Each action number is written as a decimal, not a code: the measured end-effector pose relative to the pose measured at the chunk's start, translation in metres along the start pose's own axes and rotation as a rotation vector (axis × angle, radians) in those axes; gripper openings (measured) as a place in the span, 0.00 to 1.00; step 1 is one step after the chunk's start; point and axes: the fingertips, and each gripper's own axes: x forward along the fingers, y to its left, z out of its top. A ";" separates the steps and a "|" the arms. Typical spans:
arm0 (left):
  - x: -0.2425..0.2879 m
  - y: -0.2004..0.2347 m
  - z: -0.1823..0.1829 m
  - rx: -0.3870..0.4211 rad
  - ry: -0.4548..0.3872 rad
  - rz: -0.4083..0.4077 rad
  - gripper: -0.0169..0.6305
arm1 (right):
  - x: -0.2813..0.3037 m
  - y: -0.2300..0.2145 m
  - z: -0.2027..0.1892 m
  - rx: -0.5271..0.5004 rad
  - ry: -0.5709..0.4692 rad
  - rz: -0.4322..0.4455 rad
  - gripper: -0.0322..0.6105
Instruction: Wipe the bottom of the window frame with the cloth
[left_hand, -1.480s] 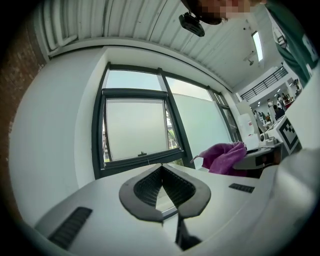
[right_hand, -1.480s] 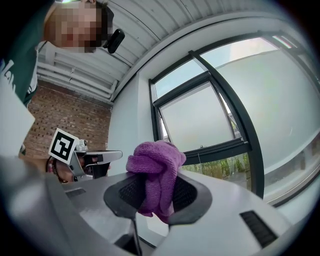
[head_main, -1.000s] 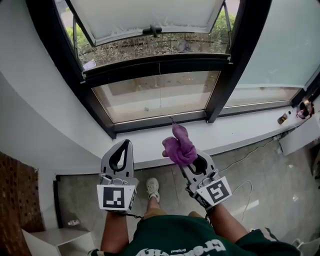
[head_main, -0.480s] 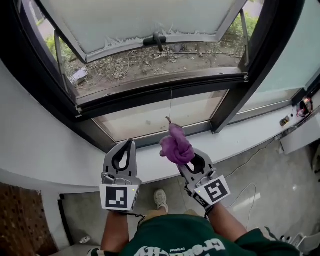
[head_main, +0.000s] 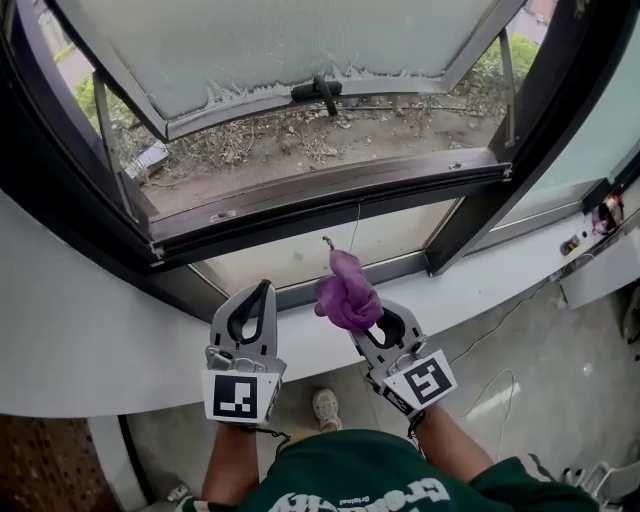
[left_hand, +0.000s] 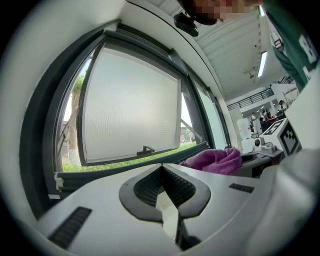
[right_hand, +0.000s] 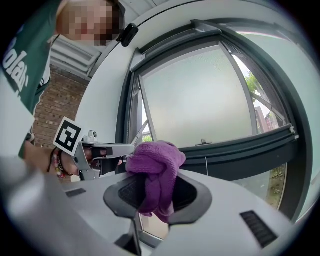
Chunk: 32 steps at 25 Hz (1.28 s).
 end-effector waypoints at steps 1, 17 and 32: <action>0.002 0.002 -0.003 -0.001 0.007 -0.006 0.04 | 0.002 -0.001 -0.001 -0.002 0.002 -0.004 0.24; 0.014 0.024 -0.016 -0.029 -0.003 -0.041 0.04 | 0.026 -0.002 -0.010 -0.016 0.033 -0.030 0.24; 0.018 0.023 -0.022 -0.060 -0.014 -0.031 0.04 | 0.030 0.004 -0.015 -0.023 0.067 0.000 0.24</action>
